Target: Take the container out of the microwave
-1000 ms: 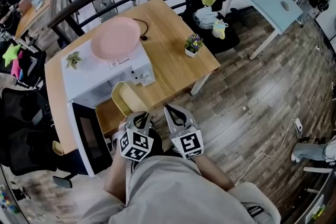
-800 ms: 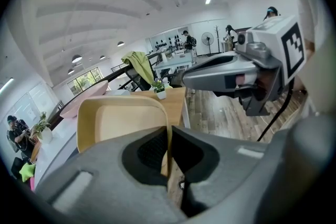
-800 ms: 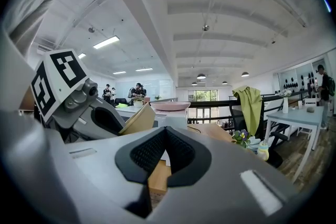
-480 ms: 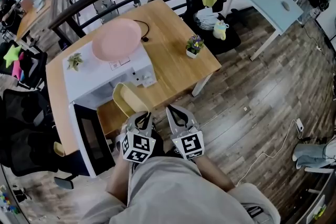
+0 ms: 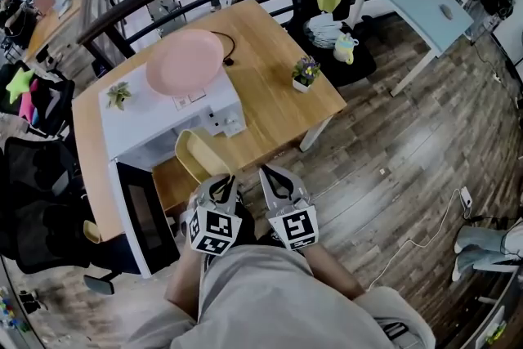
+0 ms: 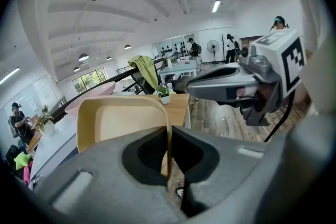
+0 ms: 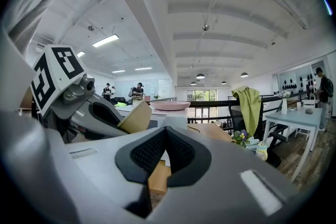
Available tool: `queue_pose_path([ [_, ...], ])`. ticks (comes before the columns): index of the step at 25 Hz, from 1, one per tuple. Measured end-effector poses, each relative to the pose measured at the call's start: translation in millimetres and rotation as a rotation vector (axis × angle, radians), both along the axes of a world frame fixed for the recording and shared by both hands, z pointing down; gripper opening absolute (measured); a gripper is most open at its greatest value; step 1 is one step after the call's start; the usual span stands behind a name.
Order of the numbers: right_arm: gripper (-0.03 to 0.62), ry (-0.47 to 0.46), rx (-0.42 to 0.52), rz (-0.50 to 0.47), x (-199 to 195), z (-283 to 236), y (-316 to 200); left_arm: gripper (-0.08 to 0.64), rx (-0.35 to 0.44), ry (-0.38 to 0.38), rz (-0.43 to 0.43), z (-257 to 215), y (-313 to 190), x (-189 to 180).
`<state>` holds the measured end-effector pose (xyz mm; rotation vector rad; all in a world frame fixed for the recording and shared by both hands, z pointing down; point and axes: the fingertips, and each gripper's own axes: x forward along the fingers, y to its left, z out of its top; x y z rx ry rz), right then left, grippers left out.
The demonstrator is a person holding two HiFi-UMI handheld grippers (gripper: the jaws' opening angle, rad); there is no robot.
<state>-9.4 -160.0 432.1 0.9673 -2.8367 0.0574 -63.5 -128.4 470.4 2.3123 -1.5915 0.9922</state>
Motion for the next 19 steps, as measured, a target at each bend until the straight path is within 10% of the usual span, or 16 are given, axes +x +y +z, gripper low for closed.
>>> queue_pose_path([
  [19, 0.011, 0.027, 0.004, 0.004, 0.1, 3.3, -0.2, 0.008, 0.026, 0.048, -0.054, -4.3, -0.2, -10.3],
])
